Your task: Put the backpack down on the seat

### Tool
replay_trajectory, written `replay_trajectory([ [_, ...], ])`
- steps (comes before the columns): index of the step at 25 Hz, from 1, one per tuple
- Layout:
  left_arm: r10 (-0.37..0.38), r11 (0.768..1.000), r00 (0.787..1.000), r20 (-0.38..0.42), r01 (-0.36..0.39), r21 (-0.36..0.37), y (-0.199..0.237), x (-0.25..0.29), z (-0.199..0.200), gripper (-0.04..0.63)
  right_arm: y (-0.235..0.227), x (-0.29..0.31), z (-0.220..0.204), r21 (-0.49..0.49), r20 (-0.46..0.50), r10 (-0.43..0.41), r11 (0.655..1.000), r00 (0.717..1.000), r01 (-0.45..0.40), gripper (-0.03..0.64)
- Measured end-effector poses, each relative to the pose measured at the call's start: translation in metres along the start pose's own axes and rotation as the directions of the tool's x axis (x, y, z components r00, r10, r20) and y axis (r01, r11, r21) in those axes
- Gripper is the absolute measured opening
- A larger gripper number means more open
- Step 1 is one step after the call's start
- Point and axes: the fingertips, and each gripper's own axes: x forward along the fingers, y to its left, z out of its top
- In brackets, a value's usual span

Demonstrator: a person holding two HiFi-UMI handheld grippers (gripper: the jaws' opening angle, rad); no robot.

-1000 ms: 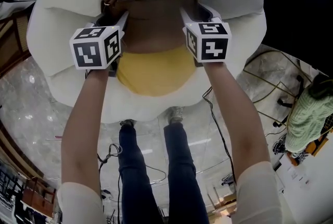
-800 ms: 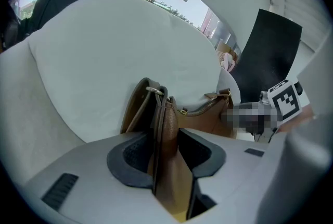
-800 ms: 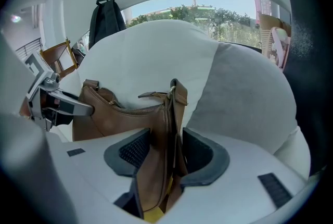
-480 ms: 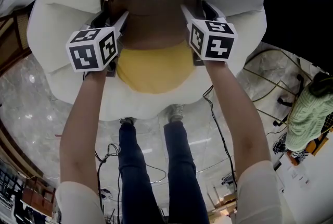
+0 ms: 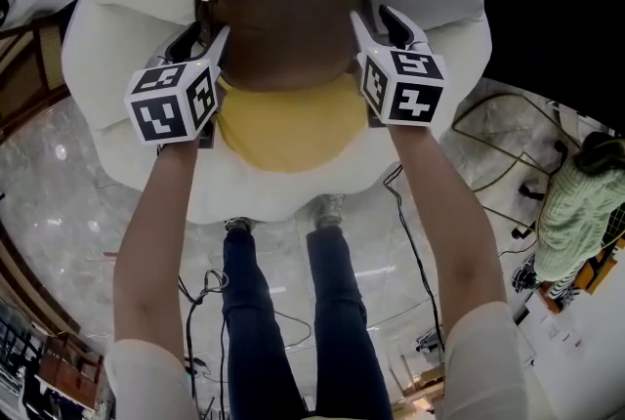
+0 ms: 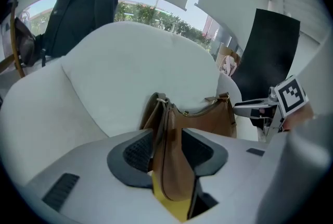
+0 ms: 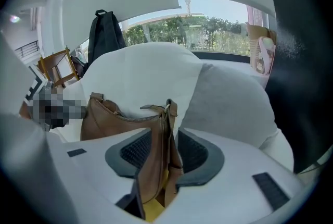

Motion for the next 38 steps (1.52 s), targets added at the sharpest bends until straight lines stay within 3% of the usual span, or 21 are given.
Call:
replay_trajectory([
  [2,0.007,1.0,1.0,0.012,-0.008,0.018,-0.003,-0.007,0.007,0.106,0.001,-0.006,0.004,-0.018,0.001,-0.006,1.0,1.0,0.006,0.111],
  [7,-0.002,1.0,1.0,0.017,0.002,0.031,-0.012,-0.021,0.012,0.046,0.008,-0.019,0.008,0.012,-0.002,0.022,1.0,1.0,-0.022,0.045],
  [38,-0.086,0.995,0.993,0.078,0.082,0.053,-0.085,-0.133,0.055,0.032,0.05,-0.139,0.071,0.073,0.058,0.105,0.991,0.993,-0.109,0.031],
])
